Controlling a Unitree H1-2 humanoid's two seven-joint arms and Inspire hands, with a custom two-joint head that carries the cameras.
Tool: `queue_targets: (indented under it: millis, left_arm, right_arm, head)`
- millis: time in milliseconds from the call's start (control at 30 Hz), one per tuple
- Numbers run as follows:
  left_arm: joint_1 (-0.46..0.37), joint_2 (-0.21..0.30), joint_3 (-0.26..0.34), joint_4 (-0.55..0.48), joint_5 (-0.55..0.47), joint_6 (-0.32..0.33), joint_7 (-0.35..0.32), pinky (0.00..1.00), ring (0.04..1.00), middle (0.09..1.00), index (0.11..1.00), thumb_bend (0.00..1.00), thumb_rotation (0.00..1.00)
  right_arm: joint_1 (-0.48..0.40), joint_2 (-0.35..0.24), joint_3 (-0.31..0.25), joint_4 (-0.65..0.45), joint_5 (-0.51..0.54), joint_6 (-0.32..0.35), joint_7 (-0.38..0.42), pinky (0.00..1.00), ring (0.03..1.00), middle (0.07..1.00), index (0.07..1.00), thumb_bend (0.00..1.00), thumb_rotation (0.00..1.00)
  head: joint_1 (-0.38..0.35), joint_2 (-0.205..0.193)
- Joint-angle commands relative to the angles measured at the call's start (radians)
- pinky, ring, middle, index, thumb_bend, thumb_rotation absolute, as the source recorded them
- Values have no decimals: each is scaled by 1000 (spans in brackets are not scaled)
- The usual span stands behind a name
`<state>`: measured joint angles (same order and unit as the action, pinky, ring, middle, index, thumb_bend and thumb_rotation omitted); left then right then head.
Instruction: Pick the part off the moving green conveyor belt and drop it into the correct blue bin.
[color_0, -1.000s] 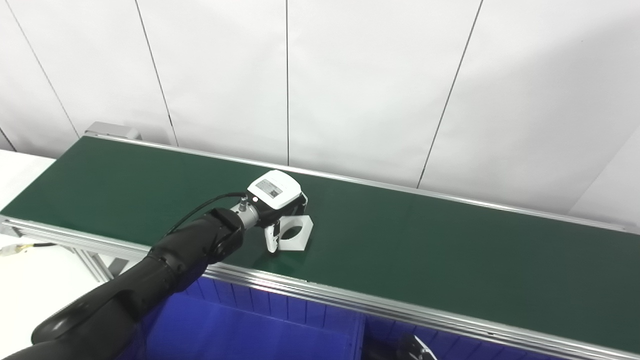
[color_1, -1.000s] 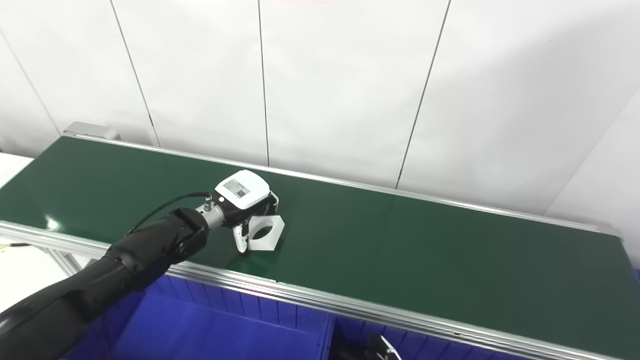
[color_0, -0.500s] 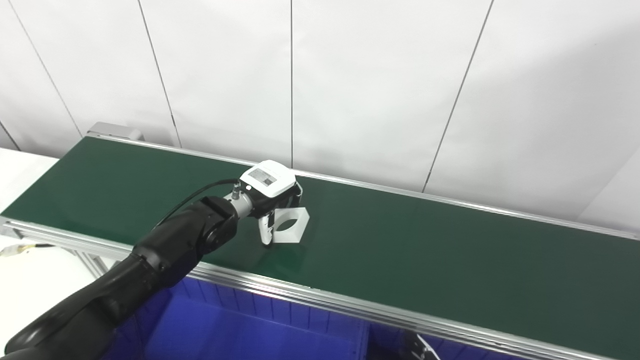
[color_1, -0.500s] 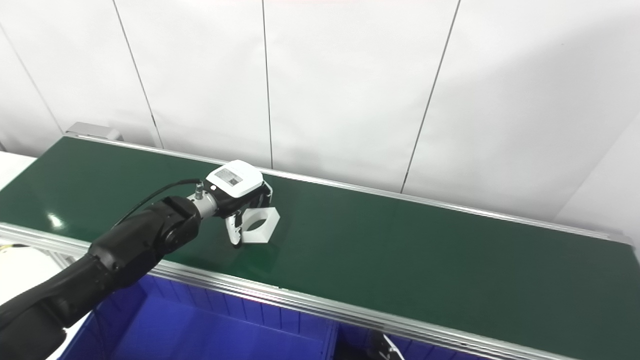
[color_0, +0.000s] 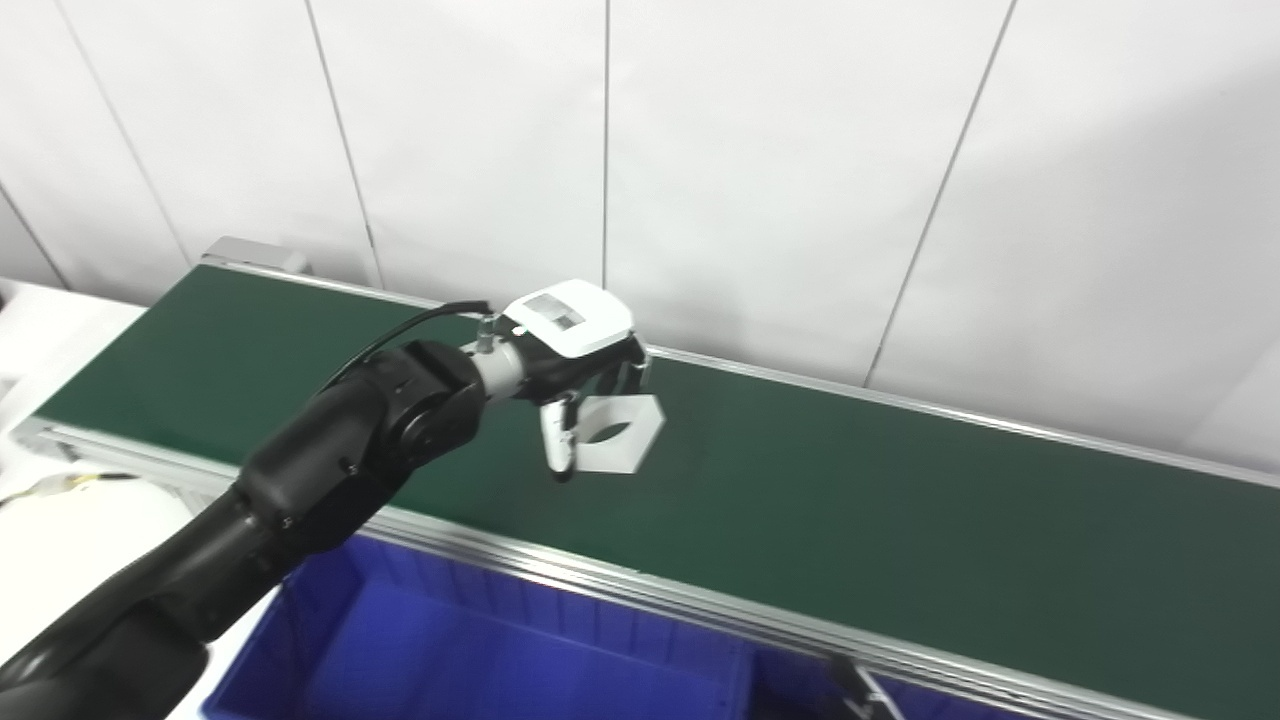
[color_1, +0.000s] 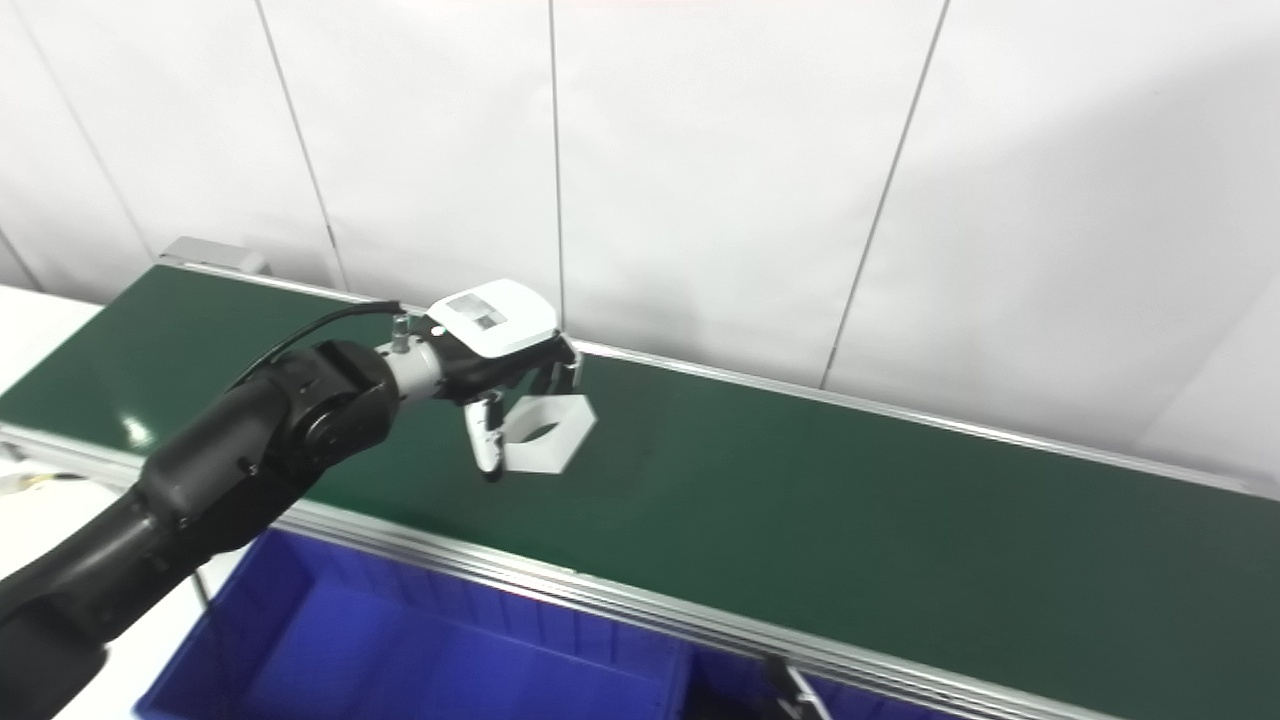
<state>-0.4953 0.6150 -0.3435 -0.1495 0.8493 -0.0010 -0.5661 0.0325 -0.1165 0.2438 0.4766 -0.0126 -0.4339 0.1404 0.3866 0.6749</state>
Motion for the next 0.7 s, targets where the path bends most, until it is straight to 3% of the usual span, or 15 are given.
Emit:
queue_targets:
  millis: [0, 67, 100, 200, 500, 533, 600, 667]
  left_arm:
    - [-18, 11, 29, -64, -10, 37, -35, 260, 325, 401, 509, 521, 0]
    - [-14, 6, 33, -96, -13, 57, -72, 313, 386, 429, 509, 524, 0]
    - [-16, 4, 34, -112, -14, 66, -90, 320, 394, 433, 509, 524, 0]
    - [10, -1, 33, -169, -26, 72, -127, 400, 468, 479, 493, 526, 0]
    - [91, -13, 32, -236, -26, 68, -192, 345, 416, 461, 510, 524, 0]
    - [100, -18, 28, -237, -21, 66, -196, 290, 360, 434, 521, 521, 0]
    - [114, -26, 26, -241, -15, 64, -199, 275, 346, 427, 524, 520, 0]
    - [132, -36, 24, -244, -9, 62, -198, 249, 318, 467, 496, 525, 0]
  right_arm:
    - [-10, -8, -25, -44, 24, -36, 26, 866, 868, 916, 910, 861, 1000]
    - [-11, -9, -41, -53, 27, -36, 43, 850, 860, 906, 899, 868, 992]
    - [-9, -11, -49, -65, 30, -36, 51, 848, 859, 905, 898, 868, 991]
    - [-11, -15, -67, -97, 29, -36, 61, 817, 835, 885, 882, 895, 978]
    - [-4, -15, -87, -149, 33, -36, 85, 797, 821, 872, 872, 893, 978]
    - [-3, -15, -89, -154, 34, -36, 87, 795, 820, 871, 871, 885, 972]
    - [0, -16, -92, -164, 34, -36, 92, 794, 820, 871, 871, 882, 971]
    - [1, -18, -95, -170, 34, -36, 97, 797, 823, 876, 874, 870, 974]
  head:
    - [14, 31]
    - [14, 31]
    - [27, 66]
    - [34, 84]
    - [45, 142]
    - [47, 147]
    - [51, 155]
    - [51, 159]
